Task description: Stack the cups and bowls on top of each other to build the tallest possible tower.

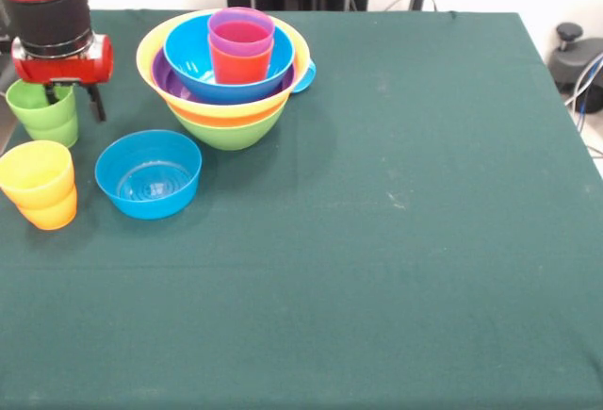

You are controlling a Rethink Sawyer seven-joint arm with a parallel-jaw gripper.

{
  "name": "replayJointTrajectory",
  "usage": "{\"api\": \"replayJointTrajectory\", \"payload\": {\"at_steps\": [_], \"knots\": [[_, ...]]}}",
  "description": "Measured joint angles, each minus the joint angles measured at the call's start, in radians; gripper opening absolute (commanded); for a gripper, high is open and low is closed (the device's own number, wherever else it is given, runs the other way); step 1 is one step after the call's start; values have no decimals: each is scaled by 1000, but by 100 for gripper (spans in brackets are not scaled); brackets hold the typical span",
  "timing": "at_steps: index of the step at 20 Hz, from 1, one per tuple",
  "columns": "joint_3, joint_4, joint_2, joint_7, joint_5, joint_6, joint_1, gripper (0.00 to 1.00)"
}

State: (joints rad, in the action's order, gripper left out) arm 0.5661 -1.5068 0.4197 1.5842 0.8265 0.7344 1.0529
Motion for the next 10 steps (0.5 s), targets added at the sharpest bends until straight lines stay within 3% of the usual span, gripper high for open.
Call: {"api": "replayJointTrajectory", "payload": {"at_steps": [10], "knots": [[27, -5, 14, 0, -2, 0, 50, 0]]}}
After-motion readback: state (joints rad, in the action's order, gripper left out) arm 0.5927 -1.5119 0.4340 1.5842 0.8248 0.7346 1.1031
